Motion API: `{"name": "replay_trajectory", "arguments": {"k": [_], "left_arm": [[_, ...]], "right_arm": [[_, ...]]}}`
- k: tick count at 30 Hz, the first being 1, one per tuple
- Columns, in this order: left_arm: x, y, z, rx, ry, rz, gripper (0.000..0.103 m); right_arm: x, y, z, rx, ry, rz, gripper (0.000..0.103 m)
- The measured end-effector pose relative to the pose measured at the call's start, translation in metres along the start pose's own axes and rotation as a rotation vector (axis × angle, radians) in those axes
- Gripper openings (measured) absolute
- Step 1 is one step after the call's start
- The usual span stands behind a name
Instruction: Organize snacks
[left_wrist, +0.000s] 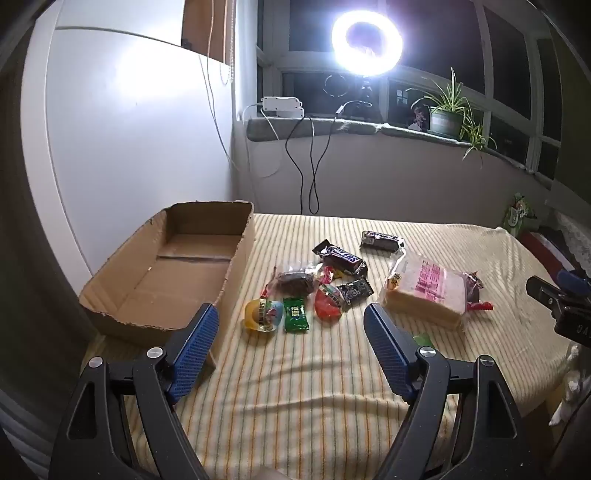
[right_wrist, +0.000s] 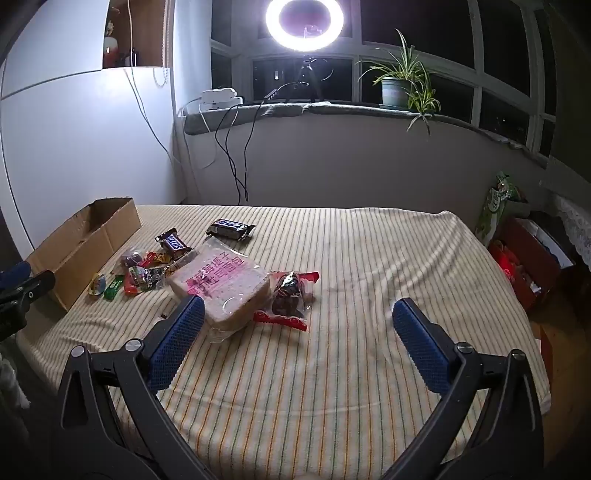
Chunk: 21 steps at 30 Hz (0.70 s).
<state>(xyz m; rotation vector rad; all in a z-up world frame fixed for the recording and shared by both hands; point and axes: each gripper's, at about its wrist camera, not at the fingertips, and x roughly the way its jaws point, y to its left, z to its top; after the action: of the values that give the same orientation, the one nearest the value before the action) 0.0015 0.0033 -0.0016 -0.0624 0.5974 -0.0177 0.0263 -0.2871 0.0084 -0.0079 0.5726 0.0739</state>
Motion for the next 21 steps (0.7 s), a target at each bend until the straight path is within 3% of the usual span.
{"name": "replay_trajectory", "arguments": {"k": [21], "left_arm": [[0.000,-0.014,0.001,0.043,-0.028,0.025,0.081]], "right_arm": [[0.001,-0.002,-0.004,-0.008,0.006,-0.008,0.103]]}}
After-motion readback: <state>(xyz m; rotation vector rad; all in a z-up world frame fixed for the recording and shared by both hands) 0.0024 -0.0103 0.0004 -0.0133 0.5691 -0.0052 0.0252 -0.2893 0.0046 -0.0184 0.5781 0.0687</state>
